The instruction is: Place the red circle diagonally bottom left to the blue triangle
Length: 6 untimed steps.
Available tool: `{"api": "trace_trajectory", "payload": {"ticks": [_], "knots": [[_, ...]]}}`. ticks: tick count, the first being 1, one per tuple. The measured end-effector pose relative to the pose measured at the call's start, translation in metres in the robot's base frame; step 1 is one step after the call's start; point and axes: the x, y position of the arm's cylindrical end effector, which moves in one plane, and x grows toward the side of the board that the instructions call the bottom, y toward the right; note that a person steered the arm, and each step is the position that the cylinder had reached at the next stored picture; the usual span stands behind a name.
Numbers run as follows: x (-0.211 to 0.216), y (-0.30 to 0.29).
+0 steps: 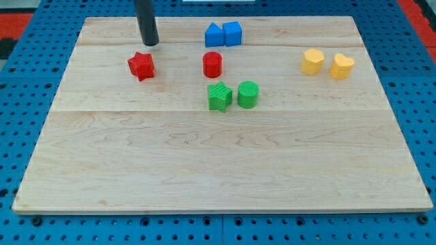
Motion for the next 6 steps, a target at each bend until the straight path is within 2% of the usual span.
{"api": "trace_trajectory", "payload": {"ticks": [1, 3, 5, 6], "knots": [[0.001, 0.061], [0.026, 0.144], [0.062, 0.092], [0.068, 0.139]]}}
